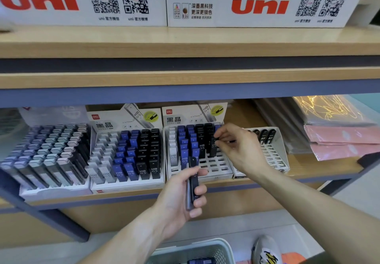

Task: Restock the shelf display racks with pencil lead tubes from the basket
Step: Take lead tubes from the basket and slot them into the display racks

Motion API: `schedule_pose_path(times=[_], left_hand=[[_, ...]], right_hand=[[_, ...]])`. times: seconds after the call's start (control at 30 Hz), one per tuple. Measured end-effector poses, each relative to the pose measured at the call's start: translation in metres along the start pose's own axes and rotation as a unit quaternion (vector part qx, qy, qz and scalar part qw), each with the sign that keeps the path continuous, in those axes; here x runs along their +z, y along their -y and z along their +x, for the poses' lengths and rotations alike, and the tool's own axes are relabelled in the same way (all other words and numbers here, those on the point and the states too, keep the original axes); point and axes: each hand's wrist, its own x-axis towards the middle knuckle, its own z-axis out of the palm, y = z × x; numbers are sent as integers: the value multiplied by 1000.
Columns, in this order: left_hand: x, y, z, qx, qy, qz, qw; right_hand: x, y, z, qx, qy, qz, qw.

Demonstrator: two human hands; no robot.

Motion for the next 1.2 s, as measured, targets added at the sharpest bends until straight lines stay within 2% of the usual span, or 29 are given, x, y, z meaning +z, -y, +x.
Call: schedule_pose_path(times=[0.13, 0.23, 0.5, 0.57, 0.6, 0.7, 0.77, 0.83, 0.93, 1.07, 1.2], left_hand=[[-3, 1, 2, 2, 11, -39, 999], [-5, 2, 1, 15, 11, -25, 1000], [-1, -1, -9, 35, 23, -4, 999], [-1, -1, -11, 32, 27, 1, 999], [-1, -1, -11, 31, 27, 5, 999], [1, -1, -13, 31, 21, 17, 999], [1, 0, -13, 34, 14, 30, 999], [2, 0, -12, 34, 9, 40, 999], [3, 0, -11, 25, -2, 28, 999], [-6, 5, -4, 16, -46, -7, 999], [-17, 9, 0, 31, -77, -32, 996]], right_hand=[[2, -2, 3, 16, 12, 10, 1000], [5, -6, 2, 24, 33, -11, 999], [1, -8, 0, 18, -10, -94, 995], [-2, 4, -4, 48, -21, -43, 998], [-3, 11, -7, 85, 0, 19, 996], [-7, 31, -18, 181, 139, 213, 950], [-9, 35, -25, 190, 192, 239, 933], [-10, 34, -27, 191, 198, 243, 930], [-9, 32, -24, 201, 164, 254, 932], [-7, 24, -14, 183, 25, 267, 946], [-1, 13, -9, 107, -32, 150, 982]])
